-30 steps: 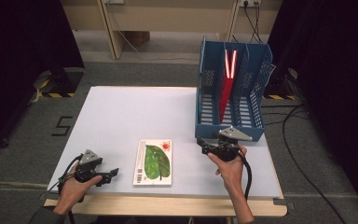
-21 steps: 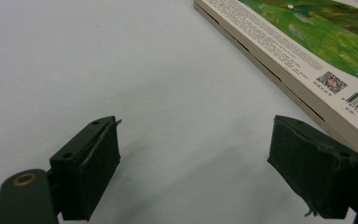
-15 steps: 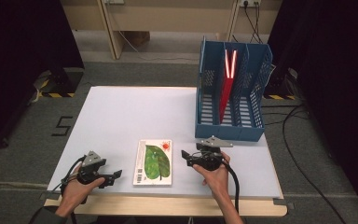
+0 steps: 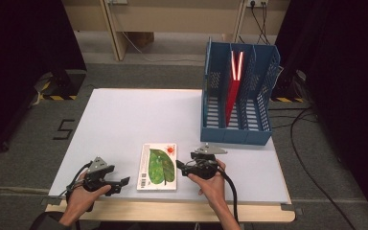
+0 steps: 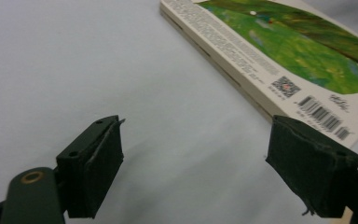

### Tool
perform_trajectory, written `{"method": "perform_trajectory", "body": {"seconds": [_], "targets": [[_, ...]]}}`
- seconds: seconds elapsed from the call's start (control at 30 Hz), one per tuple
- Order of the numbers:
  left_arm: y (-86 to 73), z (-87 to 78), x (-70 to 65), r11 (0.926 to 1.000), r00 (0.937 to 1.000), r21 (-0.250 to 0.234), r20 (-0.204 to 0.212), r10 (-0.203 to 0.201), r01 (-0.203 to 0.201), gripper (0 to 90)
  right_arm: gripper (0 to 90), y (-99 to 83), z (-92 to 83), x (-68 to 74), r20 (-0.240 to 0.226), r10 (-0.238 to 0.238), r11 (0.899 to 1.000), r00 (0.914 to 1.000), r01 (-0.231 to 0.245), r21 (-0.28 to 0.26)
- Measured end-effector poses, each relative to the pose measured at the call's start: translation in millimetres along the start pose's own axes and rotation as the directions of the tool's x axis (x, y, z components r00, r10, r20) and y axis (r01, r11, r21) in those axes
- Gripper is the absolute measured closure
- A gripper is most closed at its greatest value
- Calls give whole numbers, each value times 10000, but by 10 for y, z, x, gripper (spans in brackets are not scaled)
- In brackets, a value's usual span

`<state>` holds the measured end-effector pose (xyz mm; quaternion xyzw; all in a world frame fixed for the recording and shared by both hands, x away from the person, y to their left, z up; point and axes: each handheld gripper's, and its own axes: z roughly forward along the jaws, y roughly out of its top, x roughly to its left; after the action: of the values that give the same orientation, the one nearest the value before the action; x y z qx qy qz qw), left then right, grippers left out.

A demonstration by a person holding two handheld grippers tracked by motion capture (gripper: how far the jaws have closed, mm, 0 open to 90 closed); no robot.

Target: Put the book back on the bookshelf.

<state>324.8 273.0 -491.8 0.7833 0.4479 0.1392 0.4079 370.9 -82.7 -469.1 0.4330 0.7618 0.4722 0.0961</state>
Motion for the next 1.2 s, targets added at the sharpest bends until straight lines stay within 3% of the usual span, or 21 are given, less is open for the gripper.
{"method": "perform_trajectory", "body": {"seconds": [0.17,0.47,0.77,1.2], "targets": [[11,21,-79,10000,9995,-7,331,20,-20,197,302,-21,79,51,-117,-142,9995,9998,145,271],[50,117,-212,9989,9960,222,804,388,-407,267,309,-22,121,75,-135,42,9989,9999,-35,476],[51,134,-217,9995,9949,266,1000,136,-163,327,309,-30,210,87,-207,22,9969,9998,-6,784],[97,272,-411,9992,9897,267,1408,258,-298,296,311,-9,291,36,-230,118,9953,9997,-96,963]]}}
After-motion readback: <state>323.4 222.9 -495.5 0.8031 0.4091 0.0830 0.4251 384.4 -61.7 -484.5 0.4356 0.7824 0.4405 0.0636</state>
